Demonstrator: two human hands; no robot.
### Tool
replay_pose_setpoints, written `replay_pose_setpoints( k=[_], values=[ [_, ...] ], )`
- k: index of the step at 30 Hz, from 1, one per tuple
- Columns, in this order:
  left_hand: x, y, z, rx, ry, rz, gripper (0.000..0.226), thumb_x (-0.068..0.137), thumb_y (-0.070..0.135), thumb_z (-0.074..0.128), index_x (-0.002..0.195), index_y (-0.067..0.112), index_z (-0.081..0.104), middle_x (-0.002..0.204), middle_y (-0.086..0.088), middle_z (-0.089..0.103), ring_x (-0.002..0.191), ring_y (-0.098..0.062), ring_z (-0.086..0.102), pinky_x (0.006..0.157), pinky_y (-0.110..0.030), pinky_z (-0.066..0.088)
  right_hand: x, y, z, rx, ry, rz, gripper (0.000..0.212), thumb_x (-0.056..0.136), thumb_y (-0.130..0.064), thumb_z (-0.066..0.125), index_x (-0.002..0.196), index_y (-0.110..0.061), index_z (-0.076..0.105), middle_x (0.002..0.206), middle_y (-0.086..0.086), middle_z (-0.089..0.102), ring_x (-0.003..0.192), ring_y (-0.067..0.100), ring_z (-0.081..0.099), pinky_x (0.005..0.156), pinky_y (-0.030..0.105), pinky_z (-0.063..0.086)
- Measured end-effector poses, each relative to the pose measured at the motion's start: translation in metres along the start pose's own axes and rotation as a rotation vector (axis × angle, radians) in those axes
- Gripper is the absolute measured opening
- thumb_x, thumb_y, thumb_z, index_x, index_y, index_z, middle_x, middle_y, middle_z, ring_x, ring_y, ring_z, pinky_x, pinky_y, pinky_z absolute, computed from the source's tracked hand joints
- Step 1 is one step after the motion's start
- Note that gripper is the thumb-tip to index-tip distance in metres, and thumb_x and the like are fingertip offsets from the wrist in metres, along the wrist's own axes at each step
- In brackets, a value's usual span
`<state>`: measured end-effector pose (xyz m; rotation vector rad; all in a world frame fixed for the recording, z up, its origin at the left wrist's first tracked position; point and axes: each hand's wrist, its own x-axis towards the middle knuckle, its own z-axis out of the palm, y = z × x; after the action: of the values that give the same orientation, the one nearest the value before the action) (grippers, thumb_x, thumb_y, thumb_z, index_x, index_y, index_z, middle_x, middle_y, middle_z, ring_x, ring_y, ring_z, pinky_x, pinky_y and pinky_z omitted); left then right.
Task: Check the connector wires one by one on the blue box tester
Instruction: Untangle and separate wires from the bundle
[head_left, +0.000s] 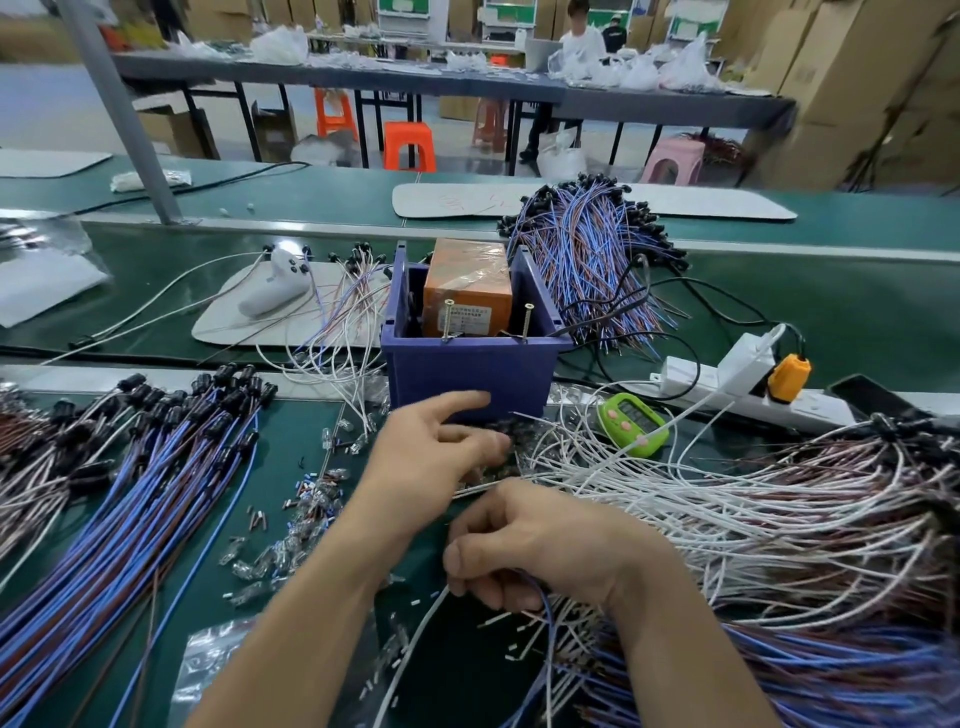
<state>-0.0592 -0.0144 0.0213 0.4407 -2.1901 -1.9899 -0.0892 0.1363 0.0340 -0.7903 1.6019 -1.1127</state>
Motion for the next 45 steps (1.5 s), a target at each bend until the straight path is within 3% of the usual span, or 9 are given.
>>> replay_pose_setpoints(
  k=[4,9,14,22,31,37,40,43,45],
  values=[
    [-0.003,0.019,-0.051,0.348,0.218,0.023,0.021,0.082,0.018,0.082,0.085,0.039,0.081,0.073,0.012,0.078,0.065,-0.004,0.071,0.056,-0.014,0.048,0.002,0.002,-0.002,0.082,0.068,-0.058,0.020,0.091,-0.022,0.065,0.079,-0.007,0.069,0.059,0.003,0.059,0.041,0.009,0.042,0.042,0.018,0.035],
    [-0.007,0.015,-0.103,0.987,0.270,-0.183,0.018,0.084,0.028,0.080,0.083,0.046,0.076,0.089,0.022,0.076,0.082,-0.004,0.068,0.084,-0.028,0.057,0.008,0.001,-0.005,0.335,0.269,-0.111,0.026,0.101,-0.012,0.058,0.079,-0.006,0.070,0.062,0.008,0.058,0.044,0.009,0.036,0.042,0.015,0.030],
    [-0.013,-0.012,-0.100,0.914,0.228,-0.193,0.025,0.081,0.029,0.083,0.103,0.040,0.079,0.085,0.018,0.073,0.073,-0.001,0.067,0.070,-0.023,0.055,0.014,0.003,-0.008,0.542,0.407,-0.127,0.033,0.100,-0.011,0.057,0.073,-0.011,0.075,0.064,0.010,0.059,0.049,0.011,0.038,0.056,0.023,0.030],
    [-0.004,-0.021,-0.084,0.856,0.465,0.004,0.035,0.085,0.023,0.078,0.119,0.030,0.075,0.111,0.002,0.076,0.102,-0.025,0.067,0.095,-0.037,0.054,0.018,0.009,-0.009,0.542,0.391,-0.157,0.027,0.099,-0.011,0.058,0.079,-0.007,0.075,0.065,0.012,0.058,0.043,0.010,0.036,0.048,0.020,0.029],
    [-0.018,-0.010,-0.086,1.073,0.385,-0.083,0.008,0.083,0.043,0.080,0.090,0.047,0.079,0.082,0.016,0.075,0.076,-0.013,0.064,0.064,-0.026,0.048,0.020,0.011,-0.009,0.519,0.378,-0.169,0.024,0.099,-0.011,0.058,0.082,-0.005,0.075,0.064,0.012,0.058,0.042,0.010,0.036,0.048,0.021,0.028],
    [-0.024,-0.009,-0.080,0.712,0.563,0.182,0.014,0.096,0.028,0.071,0.104,0.025,0.081,0.097,0.010,0.078,0.082,-0.009,0.062,0.078,-0.024,0.048,0.019,0.009,-0.007,0.562,0.400,-0.206,0.008,0.091,-0.007,0.064,0.090,-0.002,0.070,0.069,0.012,0.060,0.046,0.011,0.039,0.049,0.021,0.032],
    [-0.027,-0.003,-0.068,0.511,0.413,0.209,0.014,0.096,0.032,0.070,0.086,0.036,0.079,0.078,0.020,0.074,0.078,-0.004,0.066,0.069,-0.018,0.050,0.019,0.008,-0.006,0.554,0.402,-0.248,0.012,0.090,0.008,0.060,0.098,0.002,0.068,0.076,0.013,0.064,0.053,0.013,0.046,0.052,0.021,0.036],
    [-0.032,0.003,-0.053,0.214,0.222,0.180,0.009,0.083,0.031,0.084,0.080,0.039,0.082,0.073,0.007,0.077,0.068,-0.012,0.069,0.069,-0.033,0.057,0.017,0.007,-0.005,0.519,0.392,-0.310,0.027,0.088,0.022,0.053,0.096,0.002,0.069,0.083,0.013,0.067,0.067,0.012,0.060,0.062,0.022,0.043],
    [-0.036,0.008,-0.045,0.048,0.131,0.204,0.016,0.073,0.020,0.091,0.077,0.034,0.083,0.074,0.002,0.078,0.067,-0.009,0.071,0.067,-0.025,0.058,0.015,0.006,-0.004,0.489,0.363,-0.339,0.032,0.085,0.027,0.050,0.097,0.003,0.068,0.082,0.013,0.065,0.071,0.012,0.061,0.066,0.021,0.046]
  ],
)
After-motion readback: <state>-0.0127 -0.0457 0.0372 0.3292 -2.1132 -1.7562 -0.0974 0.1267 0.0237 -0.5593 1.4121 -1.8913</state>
